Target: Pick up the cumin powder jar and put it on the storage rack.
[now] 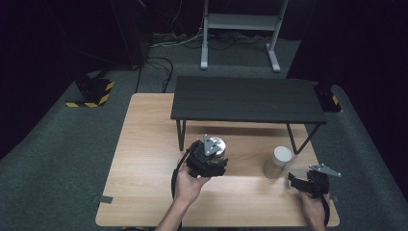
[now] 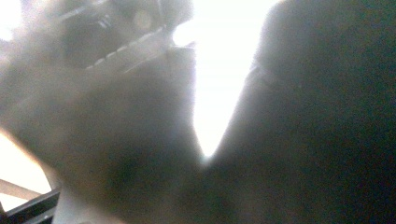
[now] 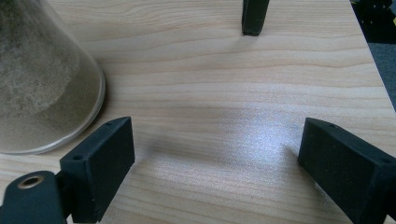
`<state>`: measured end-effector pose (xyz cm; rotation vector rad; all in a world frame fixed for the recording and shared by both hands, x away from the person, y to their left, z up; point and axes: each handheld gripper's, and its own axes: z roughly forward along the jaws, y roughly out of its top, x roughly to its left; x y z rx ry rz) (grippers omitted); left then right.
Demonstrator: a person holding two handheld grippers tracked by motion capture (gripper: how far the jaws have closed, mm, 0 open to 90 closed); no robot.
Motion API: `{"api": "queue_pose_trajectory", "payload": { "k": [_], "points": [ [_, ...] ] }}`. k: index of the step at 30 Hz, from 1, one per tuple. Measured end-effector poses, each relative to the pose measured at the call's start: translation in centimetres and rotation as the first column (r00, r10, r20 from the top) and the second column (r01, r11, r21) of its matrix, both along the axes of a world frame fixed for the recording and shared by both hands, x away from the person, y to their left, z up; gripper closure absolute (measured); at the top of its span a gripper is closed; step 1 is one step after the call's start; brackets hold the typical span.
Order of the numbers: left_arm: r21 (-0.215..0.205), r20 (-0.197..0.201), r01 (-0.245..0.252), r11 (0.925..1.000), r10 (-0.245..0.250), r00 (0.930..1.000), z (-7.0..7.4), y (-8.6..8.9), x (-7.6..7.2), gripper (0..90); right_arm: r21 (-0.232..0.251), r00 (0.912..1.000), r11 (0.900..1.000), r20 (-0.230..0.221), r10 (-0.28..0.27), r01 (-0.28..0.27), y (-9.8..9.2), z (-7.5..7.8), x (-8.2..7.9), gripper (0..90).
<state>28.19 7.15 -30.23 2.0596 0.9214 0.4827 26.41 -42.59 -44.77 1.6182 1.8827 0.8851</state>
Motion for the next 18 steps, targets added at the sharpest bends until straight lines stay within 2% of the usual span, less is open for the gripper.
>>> {"api": "queue_pose_trajectory", "payload": {
  "k": [8, 18],
  "points": [
    [-0.030, 0.019, 0.018, 0.9994, -0.017, 0.9997, 2.7, 0.5, 2.3, 30.9, 0.003, 1.0000, 1.000, 0.000, 0.001, -0.001, -0.1, 0.0, 0.0, 10.1],
    [-0.028, 0.026, 0.022, 0.9994, -0.021, 0.9994, 5.2, 0.3, 4.9, 30.9, 0.005, 1.0000, 1.000, 0.000, 0.003, -0.003, -0.1, 0.0, 0.0, 10.1]
  ]
}}
